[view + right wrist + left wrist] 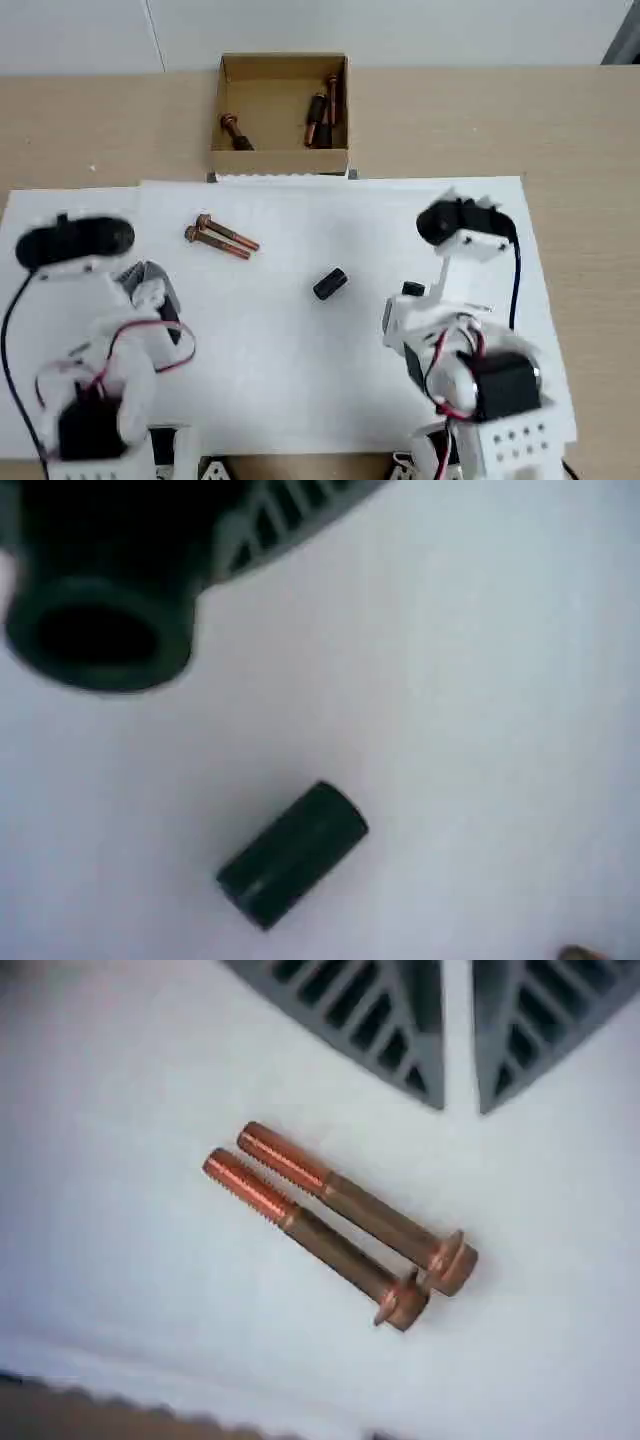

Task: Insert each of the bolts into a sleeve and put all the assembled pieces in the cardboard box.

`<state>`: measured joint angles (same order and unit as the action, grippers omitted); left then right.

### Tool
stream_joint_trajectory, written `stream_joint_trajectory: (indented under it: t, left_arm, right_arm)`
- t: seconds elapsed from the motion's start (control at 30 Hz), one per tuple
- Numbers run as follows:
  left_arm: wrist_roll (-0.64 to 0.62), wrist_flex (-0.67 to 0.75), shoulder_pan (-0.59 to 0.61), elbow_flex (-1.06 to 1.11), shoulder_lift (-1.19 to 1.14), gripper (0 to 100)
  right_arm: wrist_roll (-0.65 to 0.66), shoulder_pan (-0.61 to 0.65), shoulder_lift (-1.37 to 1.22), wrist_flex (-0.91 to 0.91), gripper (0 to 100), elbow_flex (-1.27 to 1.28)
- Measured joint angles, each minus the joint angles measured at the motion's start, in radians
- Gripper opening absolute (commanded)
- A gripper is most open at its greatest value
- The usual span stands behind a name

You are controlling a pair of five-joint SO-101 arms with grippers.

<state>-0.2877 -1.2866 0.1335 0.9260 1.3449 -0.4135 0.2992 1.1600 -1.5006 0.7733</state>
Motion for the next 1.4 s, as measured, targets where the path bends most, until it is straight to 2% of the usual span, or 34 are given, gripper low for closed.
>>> stream_joint_trajectory:
  t: [0.23, 0.53, 0.7, 0.87, 1.03, 1.1, 1.4]
  left_arm:
    - [-0.043, -0.071, 0.000, -0.215, -0.336, 1]
    - [-0.239, -0.071, 0.000, -0.371, -0.669, 1]
    - [-0.338, -0.072, 0.000, -0.488, -0.881, 1]
    - [-0.400, -0.133, 0.000, -0.629, -1.080, 1]
    - [-0.443, -0.203, 0.000, -0.767, -1.278, 10]
    - [-0.445, -0.218, 0.000, -0.819, -1.339, 13]
    - [-0.446, -0.227, -0.057, -0.977, -1.547, 13]
  right_arm:
    - [0.005, -0.092, 0.285, 0.060, 0.4, 0.181]
    - [0.080, -0.114, 0.618, 0.098, 0.4, 0.321]
    - [0.094, -0.112, 0.638, 0.098, 0.4, 0.325]
    - [0.094, -0.112, 0.638, 0.098, 0.4, 0.325]
    - [0.094, -0.112, 0.638, 0.098, 0.4, 0.325]
    - [0.094, -0.112, 0.638, 0.098, 0.4, 0.325]
    - [0.094, -0.112, 0.638, 0.098, 0.4, 0.325]
